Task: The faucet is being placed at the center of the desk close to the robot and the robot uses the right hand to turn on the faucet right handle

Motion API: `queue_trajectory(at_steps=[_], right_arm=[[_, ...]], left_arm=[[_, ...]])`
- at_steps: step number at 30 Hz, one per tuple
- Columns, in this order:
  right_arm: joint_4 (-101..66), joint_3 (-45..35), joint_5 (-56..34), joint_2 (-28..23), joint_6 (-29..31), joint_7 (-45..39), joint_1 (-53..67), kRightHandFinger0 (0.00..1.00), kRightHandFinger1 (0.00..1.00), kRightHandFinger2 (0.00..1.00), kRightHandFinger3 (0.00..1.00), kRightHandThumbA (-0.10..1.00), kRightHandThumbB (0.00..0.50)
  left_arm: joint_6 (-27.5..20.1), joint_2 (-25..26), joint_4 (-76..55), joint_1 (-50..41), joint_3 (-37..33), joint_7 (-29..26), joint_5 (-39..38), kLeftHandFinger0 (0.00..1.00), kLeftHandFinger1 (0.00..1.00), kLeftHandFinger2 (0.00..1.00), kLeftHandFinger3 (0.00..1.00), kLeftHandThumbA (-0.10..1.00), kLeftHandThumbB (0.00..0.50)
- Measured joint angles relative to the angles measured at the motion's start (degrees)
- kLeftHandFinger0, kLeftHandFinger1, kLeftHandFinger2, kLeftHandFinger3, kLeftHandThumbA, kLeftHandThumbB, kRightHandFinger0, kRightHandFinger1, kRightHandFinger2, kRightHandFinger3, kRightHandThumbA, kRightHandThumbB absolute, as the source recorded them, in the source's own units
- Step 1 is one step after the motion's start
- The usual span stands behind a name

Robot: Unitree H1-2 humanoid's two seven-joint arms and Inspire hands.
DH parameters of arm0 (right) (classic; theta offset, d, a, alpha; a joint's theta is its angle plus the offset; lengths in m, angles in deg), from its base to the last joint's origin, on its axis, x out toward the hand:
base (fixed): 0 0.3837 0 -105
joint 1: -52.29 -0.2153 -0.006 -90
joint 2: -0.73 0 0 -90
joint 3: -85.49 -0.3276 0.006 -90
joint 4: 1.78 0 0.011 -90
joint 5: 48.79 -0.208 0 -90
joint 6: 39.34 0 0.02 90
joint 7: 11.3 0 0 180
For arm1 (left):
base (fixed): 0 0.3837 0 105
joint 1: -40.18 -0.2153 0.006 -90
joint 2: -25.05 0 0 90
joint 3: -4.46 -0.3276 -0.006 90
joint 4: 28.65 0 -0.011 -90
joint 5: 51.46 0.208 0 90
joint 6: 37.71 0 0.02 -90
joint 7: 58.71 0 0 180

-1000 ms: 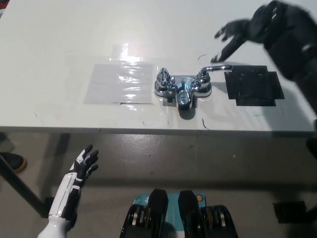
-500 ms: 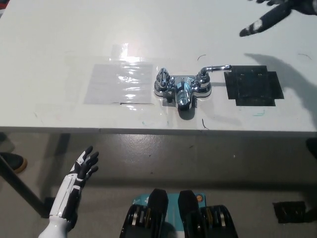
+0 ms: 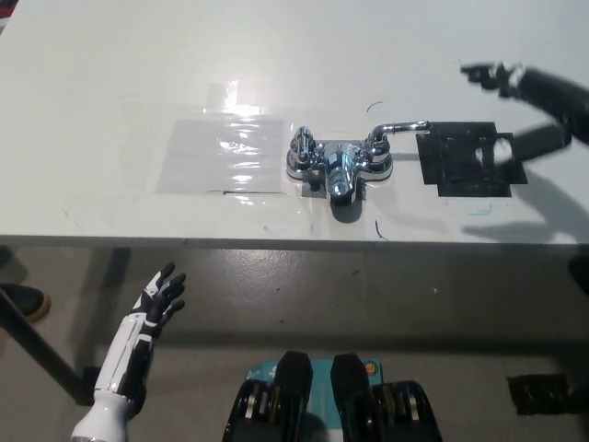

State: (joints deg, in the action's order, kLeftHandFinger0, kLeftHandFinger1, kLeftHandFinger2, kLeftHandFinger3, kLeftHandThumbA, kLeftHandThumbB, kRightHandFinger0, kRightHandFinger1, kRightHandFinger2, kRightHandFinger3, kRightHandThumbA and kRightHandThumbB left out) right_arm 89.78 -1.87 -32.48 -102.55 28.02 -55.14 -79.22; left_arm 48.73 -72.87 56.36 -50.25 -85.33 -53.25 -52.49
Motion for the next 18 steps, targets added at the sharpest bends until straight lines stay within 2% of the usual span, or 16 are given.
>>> queue_trajectory(at_steps=[2,3,5,6,9,12,15,16,18], right_arm=[[-3.5,-1.71,-0.96,0.79,-0.26,0.27,3.35,1.0,1.0,1.0,1.0,1.0,0.395],[-5.35,-2.56,-1.43,1.28,-0.37,0.45,5.11,1.0,1.0,1.0,1.0,1.0,0.416],[-9.77,-4.6,-2.54,2.68,-0.46,0.97,9.31,1.0,1.0,1.0,1.0,1.0,0.425],[-11.08,-5.24,-2.94,3.23,-0.47,1.21,10.82,1.0,1.0,1.0,1.0,1.0,0.407],[-17.22,-8.48,-5.0,5.79,-0.47,2.15,16.15,1.0,1.0,1.0,1.0,1.0,0.388],[-23.43,-12.35,-8.04,8.75,-0.29,3.6,21.07,1.0,1.0,1.0,1.0,1.0,0.43],[-27.82,-15.21,-10.68,10.56,-0.2,4.61,23.96,1.0,1.0,1.0,1.0,1.0,0.374],[-29.96,-16.68,-12.01,11.49,-0.09,5.14,25.28,1.0,1.0,1.0,1.0,1.0,0.392],[-32.87,-18.41,-14.04,13.05,0.5,6.15,27.2,1.0,1.0,1.0,1.0,1.0,0.391]], left_arm=[[0.02,0.0,0.22,0.12,0.0,0.0,-0.01,1.0,1.0,1.0,1.0,0.96,0.21],[0.04,-0.01,0.32,0.17,0.0,0.0,-0.01,1.0,1.0,1.0,1.0,0.96,0.205],[0.06,-0.01,0.59,0.31,0.0,0.0,-0.03,1.0,1.0,1.0,1.0,0.96,0.2],[0.07,-0.03,0.63,0.37,0.01,0.0,-0.04,1.0,1.0,1.0,1.0,0.96,0.185],[0.11,0.0,0.67,0.62,0.03,0.0,-0.07,1.0,1.0,1.0,1.0,0.96,0.202],[0.14,0.02,0.69,1.22,0.13,0.0,-0.09,1.0,1.0,1.0,1.0,0.97,0.193],[0.15,0.02,0.71,1.75,0.17,0.0,-0.1,1.0,1.0,1.0,1.0,0.98,0.174],[0.15,0.02,0.72,2.08,0.18,0.01,-0.1,1.0,1.0,1.0,1.0,0.98,0.182],[0.15,0.04,0.74,2.53,0.21,0.01,-0.12,1.0,1.0,1.0,1.0,0.97,0.187]])
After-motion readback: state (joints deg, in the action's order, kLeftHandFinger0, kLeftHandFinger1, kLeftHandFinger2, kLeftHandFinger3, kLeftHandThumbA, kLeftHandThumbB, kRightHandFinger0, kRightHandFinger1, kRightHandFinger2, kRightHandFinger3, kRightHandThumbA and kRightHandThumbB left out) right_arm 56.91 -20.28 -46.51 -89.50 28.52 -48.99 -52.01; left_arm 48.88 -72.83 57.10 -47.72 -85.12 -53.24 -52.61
